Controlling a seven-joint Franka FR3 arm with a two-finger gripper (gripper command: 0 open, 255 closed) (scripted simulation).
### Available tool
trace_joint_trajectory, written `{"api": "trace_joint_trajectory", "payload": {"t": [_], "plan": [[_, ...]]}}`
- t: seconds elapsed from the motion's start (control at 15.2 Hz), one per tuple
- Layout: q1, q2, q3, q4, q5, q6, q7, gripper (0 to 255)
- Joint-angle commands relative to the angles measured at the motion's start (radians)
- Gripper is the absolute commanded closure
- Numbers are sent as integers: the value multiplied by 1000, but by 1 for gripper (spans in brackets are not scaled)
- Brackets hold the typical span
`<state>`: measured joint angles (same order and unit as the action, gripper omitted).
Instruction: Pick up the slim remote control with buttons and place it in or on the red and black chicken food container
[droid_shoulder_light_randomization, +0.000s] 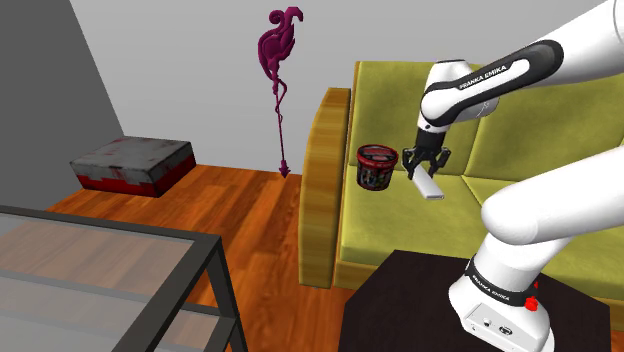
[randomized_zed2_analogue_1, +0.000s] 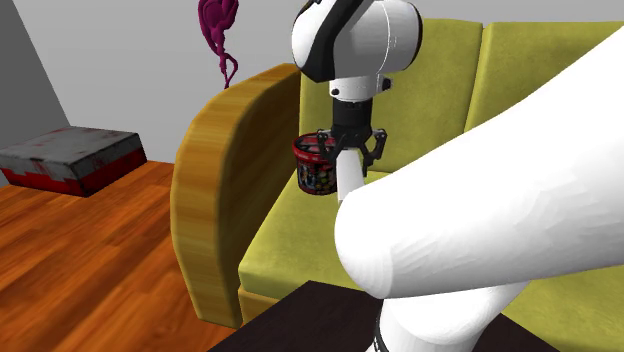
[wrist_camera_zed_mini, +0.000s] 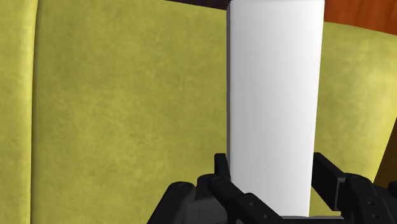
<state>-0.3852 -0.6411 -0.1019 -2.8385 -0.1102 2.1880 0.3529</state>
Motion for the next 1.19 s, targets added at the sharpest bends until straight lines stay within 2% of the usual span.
{"api": "trace_joint_trajectory", "payload": {"t": [0.0,0.66,1.12], "plan": [[2,-13,3,19,3,-33,0,255],[5,-75,11,109,13,-185,-5,255],[39,244,24,351,43,-108,17,255]]}}
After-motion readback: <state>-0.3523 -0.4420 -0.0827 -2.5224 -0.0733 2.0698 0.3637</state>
